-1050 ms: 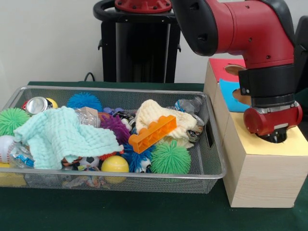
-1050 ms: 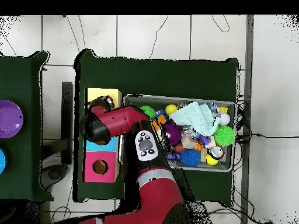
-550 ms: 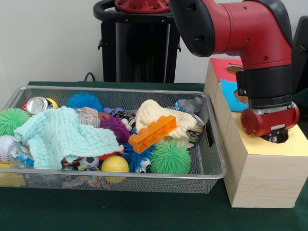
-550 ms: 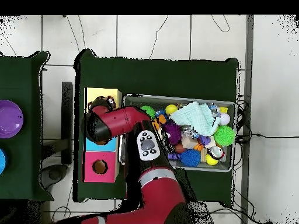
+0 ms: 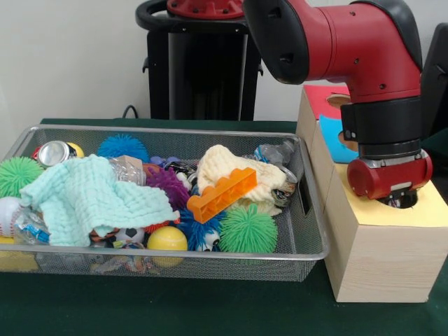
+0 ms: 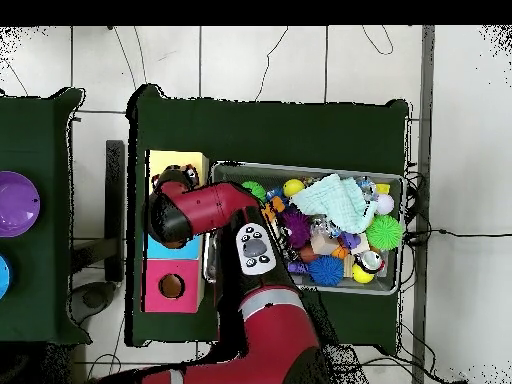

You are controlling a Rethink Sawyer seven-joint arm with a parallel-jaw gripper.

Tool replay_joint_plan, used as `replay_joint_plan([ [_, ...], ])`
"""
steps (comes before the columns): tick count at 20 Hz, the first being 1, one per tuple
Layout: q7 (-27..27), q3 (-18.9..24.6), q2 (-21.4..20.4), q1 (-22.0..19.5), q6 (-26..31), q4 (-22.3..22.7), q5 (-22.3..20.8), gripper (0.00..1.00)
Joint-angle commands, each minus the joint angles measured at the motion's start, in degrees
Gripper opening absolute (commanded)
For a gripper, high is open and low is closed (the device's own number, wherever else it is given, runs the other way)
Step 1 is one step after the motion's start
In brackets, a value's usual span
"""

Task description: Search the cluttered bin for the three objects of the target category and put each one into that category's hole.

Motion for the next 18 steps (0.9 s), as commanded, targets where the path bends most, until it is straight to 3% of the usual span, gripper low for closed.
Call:
replay_joint_plan([
  [1, 2.2, 0.1, 1.5, -1.5, 7.1, 2.4, -1.9, 1.00],
  [11, -1.3, 4.5, -6.4, -6.0, 13.1, 10.9, -1.6, 1.00],
  [18, -0.4, 3.6, -6.8, -5.8, 14.1, 11.4, -2.2, 1.00],
])
